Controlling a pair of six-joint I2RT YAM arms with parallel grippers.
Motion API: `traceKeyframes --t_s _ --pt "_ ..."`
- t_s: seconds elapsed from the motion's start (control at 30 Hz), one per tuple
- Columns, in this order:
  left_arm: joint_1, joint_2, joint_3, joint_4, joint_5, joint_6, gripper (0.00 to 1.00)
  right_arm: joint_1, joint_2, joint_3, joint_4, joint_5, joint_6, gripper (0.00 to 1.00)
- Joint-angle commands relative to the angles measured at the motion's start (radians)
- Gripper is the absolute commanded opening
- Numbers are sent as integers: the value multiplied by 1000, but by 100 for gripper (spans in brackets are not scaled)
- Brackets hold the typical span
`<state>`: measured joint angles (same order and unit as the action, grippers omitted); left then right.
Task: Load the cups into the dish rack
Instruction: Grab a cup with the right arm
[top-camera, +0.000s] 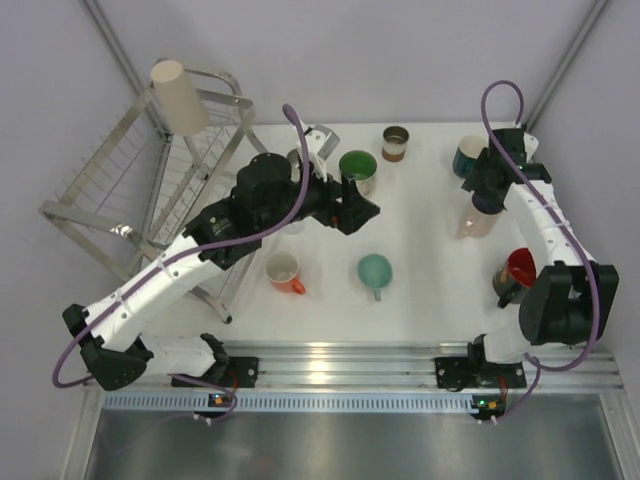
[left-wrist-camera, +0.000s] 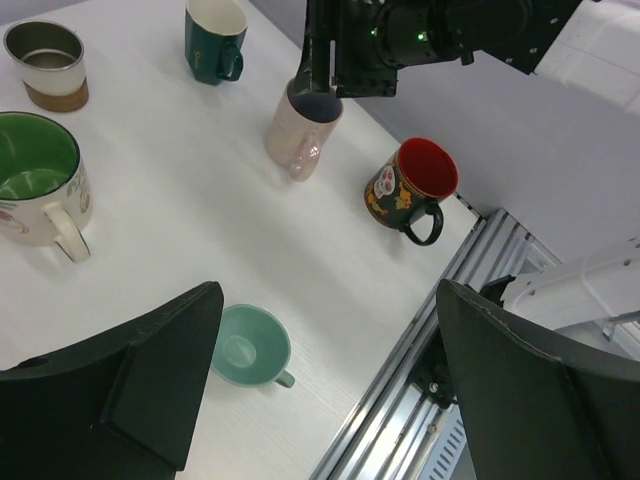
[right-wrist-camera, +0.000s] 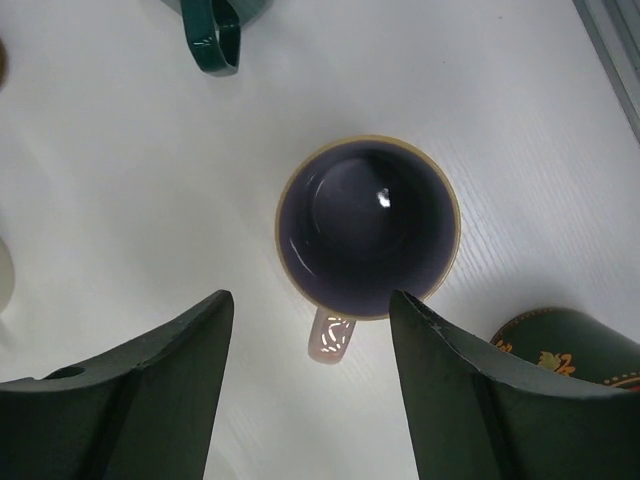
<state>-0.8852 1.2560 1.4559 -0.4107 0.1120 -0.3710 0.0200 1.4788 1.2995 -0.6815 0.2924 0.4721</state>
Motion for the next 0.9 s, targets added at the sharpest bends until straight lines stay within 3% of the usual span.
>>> traceKeyframes --t_s 0.0,0.37,0.6,0.77,0.87 --pt "-1 -35 -41 142 0 -48 93 -45 27 60 7 -4 -58 65" --pt "-1 19 -54 164 -5 -40 91 -49 146 55 43 -27 -44 63" --pt "-1 14 -55 162 -26 -49 91 -49 224 75 73 -48 -41 56" --pt "-1 11 -58 161 -34 -65 90 -55 268 86 80 -61 -38 43" --pt "-1 3 -58 161 -31 -63 89 -66 282 86 79 -73 -36 25"
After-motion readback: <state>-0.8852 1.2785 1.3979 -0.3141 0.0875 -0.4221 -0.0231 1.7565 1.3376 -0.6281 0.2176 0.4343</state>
